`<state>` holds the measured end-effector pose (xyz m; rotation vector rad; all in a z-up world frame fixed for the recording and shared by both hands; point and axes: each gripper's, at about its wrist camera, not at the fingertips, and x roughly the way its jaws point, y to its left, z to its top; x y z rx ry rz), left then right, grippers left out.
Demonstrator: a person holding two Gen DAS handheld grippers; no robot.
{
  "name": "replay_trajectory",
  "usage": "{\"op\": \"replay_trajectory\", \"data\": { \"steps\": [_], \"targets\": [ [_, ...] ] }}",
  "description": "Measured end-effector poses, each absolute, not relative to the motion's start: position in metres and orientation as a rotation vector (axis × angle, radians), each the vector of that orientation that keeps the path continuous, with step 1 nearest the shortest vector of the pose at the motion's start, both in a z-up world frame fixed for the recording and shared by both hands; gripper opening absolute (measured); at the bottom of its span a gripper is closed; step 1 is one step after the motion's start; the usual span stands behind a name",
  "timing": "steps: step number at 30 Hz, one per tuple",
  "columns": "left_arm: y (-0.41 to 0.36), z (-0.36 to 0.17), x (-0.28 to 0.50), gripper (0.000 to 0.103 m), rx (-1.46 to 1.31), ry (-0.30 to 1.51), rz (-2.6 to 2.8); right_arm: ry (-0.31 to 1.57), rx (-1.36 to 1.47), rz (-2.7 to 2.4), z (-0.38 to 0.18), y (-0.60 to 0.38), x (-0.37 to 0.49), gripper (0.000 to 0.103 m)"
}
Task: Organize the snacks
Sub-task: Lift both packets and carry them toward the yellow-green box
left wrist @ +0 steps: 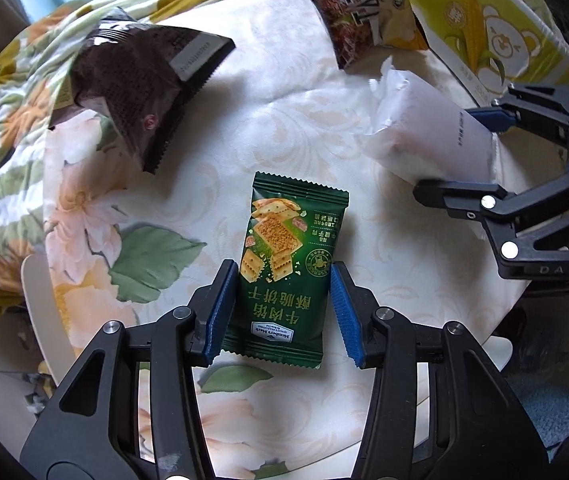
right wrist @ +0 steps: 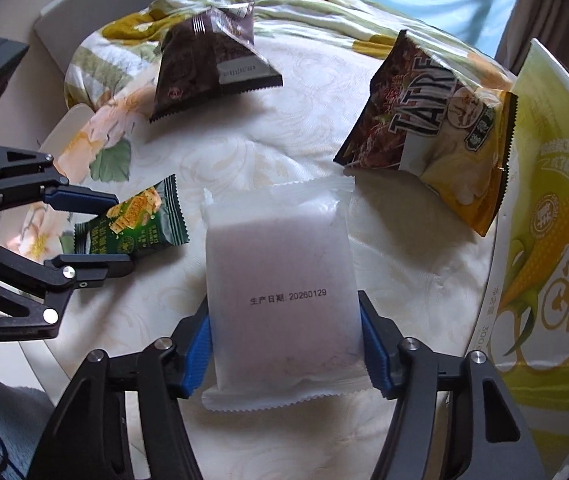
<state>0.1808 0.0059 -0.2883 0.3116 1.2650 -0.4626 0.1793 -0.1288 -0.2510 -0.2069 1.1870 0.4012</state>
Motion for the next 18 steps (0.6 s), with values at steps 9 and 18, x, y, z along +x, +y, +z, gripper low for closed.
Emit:
{"op": "replay_trajectory", "data": {
  "steps": [9, 18],
  "targets": [
    [0.009, -0.220, 0.188, 0.043, 0.247, 1.149, -0.460, 1.067, -0.042, 0.324, -0.174, -0.138, 0.171, 0.059],
    [-0.043, -0.121, 0.219, 0.043, 0.190, 0.979, -0.526, 0.887, 0.069, 0.217, -0.066, -0.194, 0.161, 0.059]
  ]
}}
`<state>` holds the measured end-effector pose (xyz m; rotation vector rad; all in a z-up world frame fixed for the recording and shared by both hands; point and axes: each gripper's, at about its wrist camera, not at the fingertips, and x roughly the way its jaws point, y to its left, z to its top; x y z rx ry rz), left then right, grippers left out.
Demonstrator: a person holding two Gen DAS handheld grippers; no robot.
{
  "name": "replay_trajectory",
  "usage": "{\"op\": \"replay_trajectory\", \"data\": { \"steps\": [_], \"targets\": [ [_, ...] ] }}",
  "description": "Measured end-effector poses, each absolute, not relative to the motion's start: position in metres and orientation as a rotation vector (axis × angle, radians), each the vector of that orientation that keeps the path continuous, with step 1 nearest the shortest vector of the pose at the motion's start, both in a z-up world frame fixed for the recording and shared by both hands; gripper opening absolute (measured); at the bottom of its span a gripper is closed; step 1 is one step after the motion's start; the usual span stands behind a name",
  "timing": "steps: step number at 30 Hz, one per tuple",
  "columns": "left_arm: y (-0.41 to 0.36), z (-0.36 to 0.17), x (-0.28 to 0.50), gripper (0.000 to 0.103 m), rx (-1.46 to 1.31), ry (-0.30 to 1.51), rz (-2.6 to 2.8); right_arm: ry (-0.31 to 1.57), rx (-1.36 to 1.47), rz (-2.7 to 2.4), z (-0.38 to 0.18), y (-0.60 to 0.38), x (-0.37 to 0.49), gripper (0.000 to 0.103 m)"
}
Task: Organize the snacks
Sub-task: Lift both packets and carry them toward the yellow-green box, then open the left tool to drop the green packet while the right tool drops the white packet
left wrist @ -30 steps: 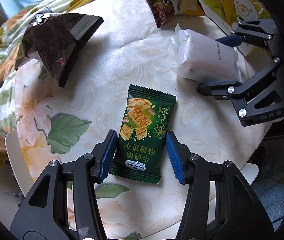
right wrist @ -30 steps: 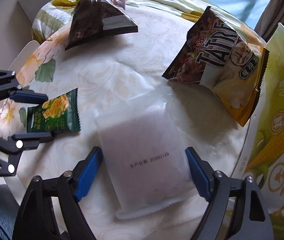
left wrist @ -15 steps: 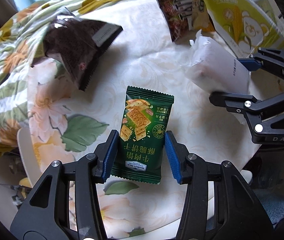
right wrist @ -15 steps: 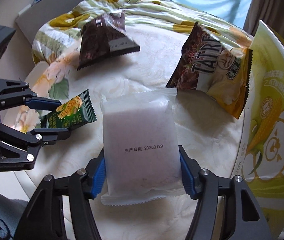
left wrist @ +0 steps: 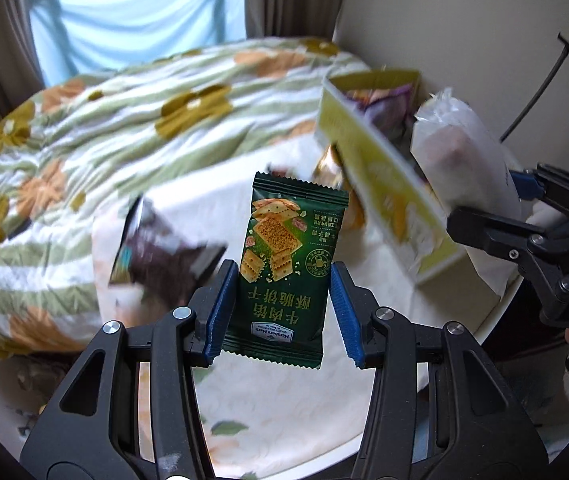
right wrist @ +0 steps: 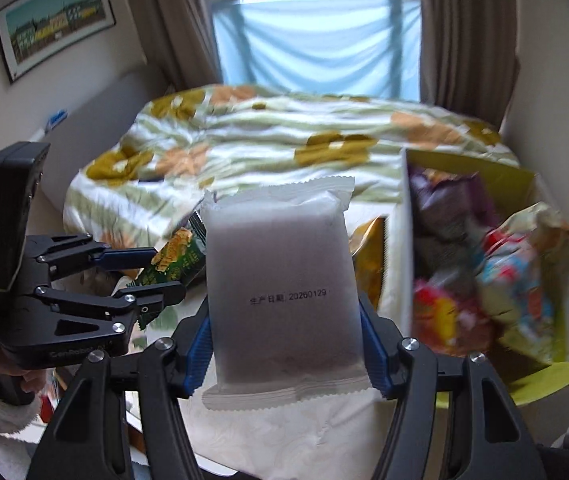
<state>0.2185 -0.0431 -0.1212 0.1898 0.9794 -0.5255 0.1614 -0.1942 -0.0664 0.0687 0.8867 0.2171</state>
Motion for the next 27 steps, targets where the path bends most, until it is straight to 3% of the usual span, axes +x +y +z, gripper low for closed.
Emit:
{"op": "replay_trajectory", "data": {
  "steps": [10, 21, 22, 24, 25, 27],
  "targets": [
    [-0.168, -0.069, 0.269, 0.043, 0.098, 0.896, -0.567, 0.827, 0.117, 0.141, -0.031, -0.314, 0.195, 0.059],
    [-0.294, -0.108, 0.304, 0.044, 0.087, 0.997, -0.545, 0.837, 0.135, 0.140, -0.032, -0.413, 0.230, 0.059],
    [-0.297, -0.112, 0.304, 0.048, 0.097, 1.007, -0.528, 0.839, 0.137, 0.143, -0.034, -0.417, 0.233, 0.059],
    [-0.303, -0.120, 0.305, 0.076, 0.120, 1.027, -0.492, 0.845, 0.146, 0.153, -0.038, -0.426, 0.238, 0.059],
    [-0.303, -0.123, 0.302, 0.098, 0.120, 1.022, -0.477, 0.846, 0.150, 0.158, -0.039, -0.429, 0.239, 0.059],
    [-0.294, -0.127, 0.297, 0.103, 0.104, 1.000, -0.462, 0.848, 0.156, 0.169, -0.043, -0.435, 0.243, 0.059]
  ]
}}
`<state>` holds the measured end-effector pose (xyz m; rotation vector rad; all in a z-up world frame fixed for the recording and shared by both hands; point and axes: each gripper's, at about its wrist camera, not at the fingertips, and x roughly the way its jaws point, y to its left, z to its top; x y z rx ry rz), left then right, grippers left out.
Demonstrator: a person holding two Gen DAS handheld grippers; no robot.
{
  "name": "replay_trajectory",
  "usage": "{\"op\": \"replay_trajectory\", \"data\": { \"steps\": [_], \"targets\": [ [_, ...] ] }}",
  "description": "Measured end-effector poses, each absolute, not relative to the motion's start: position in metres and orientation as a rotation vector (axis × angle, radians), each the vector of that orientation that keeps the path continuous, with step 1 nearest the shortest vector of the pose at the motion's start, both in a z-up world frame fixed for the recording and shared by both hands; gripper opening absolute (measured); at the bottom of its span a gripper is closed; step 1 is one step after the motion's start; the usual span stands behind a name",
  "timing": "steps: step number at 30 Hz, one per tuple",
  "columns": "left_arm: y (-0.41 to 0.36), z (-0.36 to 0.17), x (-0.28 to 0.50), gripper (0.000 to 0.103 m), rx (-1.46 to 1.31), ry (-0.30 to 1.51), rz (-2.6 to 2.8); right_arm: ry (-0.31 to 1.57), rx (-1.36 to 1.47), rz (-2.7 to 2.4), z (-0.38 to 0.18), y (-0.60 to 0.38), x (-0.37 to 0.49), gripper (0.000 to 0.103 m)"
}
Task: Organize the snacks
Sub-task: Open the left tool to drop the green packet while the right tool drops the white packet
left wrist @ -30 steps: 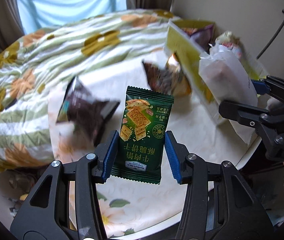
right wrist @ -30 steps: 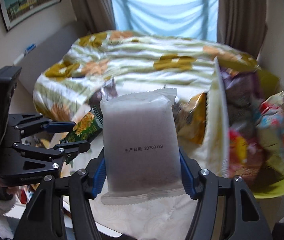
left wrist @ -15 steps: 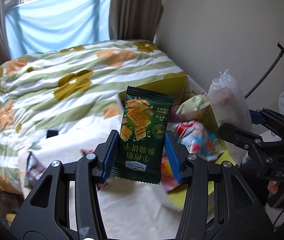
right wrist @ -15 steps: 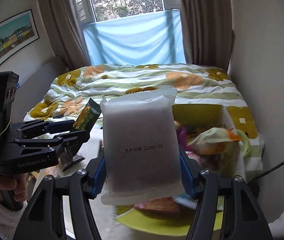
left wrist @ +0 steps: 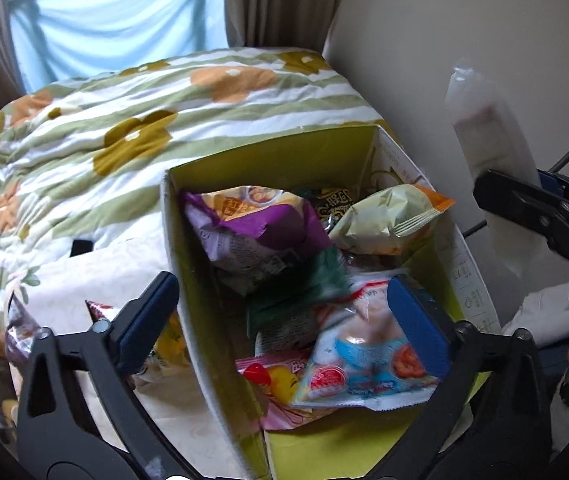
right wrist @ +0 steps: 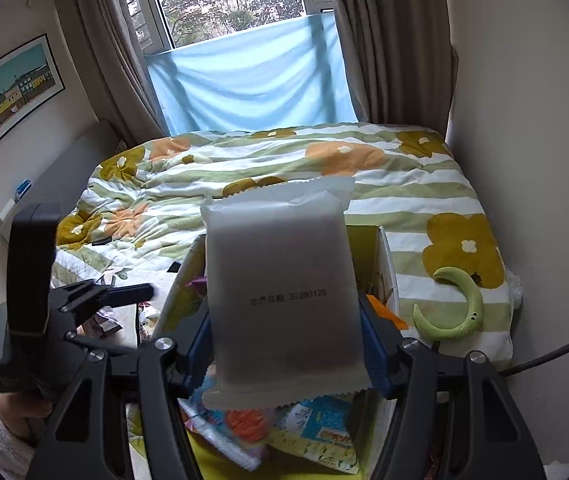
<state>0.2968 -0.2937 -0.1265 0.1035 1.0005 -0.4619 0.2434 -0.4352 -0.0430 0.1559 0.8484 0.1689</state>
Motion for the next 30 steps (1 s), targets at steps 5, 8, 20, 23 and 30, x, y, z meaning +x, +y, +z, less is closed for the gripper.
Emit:
{"op": "replay_trajectory", "data": {
  "steps": [5, 8, 20, 23, 30],
  "targets": [
    [-0.276, -0.131, 0.293, 0.103, 0.109, 1.010, -0.405, 0.856, 0.164, 0.199, -0.050, -0.440, 0.257, 0.059],
    [-0.267, -0.132, 0.292, 0.103, 0.107, 1.012, -0.366, 0.874, 0.160, 0.226, -0.055, -0.438, 0.268, 0.059],
    [-0.241, -0.137, 0.285, 0.103, 0.093, 1.032, -0.290, 0.959, 0.182, 0.246, -0.087, -0.427, 0.288, 0.097],
    [-0.233, -0.141, 0.279, 0.103, 0.080, 1.041, -0.280, 0.977, 0.180, 0.250, -0.094, -0.424, 0.280, 0.101],
    [-0.219, -0.137, 0.268, 0.103, 0.077, 1.035, -0.266, 0.958, 0.138, 0.215, -0.090, -0.421, 0.261, 0.102]
  ]
}}
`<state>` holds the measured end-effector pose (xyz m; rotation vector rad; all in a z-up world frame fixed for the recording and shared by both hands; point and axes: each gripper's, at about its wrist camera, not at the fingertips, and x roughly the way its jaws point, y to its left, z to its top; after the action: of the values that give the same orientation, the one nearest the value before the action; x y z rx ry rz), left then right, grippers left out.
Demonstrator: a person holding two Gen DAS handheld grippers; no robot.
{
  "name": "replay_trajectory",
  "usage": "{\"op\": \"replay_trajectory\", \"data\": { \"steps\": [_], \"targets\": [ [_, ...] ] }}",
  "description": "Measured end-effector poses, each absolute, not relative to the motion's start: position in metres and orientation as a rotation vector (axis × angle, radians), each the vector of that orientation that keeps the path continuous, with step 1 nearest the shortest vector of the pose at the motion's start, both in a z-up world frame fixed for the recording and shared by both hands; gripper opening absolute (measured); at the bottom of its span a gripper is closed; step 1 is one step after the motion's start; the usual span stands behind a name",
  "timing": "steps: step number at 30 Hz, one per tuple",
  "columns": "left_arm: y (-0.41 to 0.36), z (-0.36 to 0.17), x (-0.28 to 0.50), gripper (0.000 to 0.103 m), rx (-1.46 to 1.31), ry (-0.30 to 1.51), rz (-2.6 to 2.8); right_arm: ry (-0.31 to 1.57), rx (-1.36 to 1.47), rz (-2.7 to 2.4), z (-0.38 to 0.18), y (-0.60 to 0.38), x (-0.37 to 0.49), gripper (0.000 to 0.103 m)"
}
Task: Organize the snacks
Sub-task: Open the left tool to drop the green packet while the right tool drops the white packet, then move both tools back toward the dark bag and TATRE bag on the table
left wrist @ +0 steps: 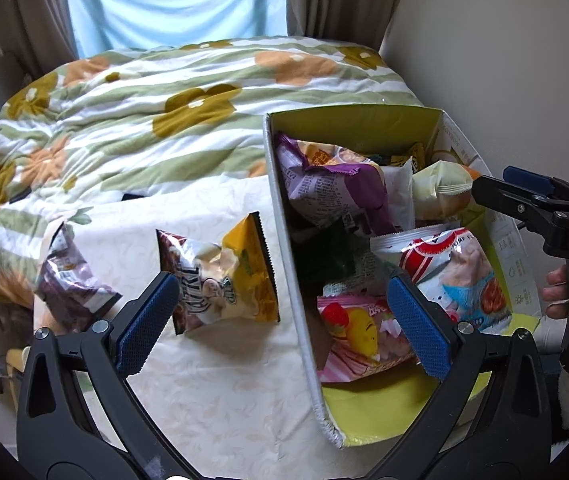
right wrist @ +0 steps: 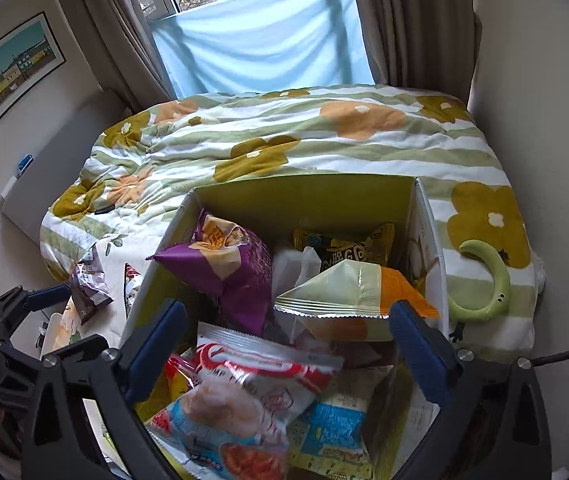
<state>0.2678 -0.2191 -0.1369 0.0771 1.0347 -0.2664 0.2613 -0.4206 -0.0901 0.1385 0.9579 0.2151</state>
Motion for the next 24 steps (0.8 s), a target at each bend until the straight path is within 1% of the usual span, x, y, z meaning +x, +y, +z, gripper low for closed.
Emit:
{"op": "replay_trajectory", "data": {
  "steps": [7, 13, 19, 24],
  "targets": [
    [-0.200, -0.111, 0.246, 0.103, 0.083, 0.975, -0.241, 0.918, 0.054, 0.211, -0.066, -0.403, 0.246, 0.102],
    [-0.163, -0.089, 0.223, 0.103, 0.054, 0.931, -0.157, 0.852, 0.023, 0.251, -0.042, -0.371, 0.228, 0.102],
    [-0.111, -0.085, 0.203, 0.103, -0.002, 0.941, -0.069, 0.809, 0.058, 0.351, -0.028, -0.323, 0.214, 0.102],
    [-0.060, -0.093, 0.199, 0.103, -0.061, 0.952, -0.019, 0.791, 0.081, 0.365, -0.031, -0.280, 0.212, 0.102]
  ]
}}
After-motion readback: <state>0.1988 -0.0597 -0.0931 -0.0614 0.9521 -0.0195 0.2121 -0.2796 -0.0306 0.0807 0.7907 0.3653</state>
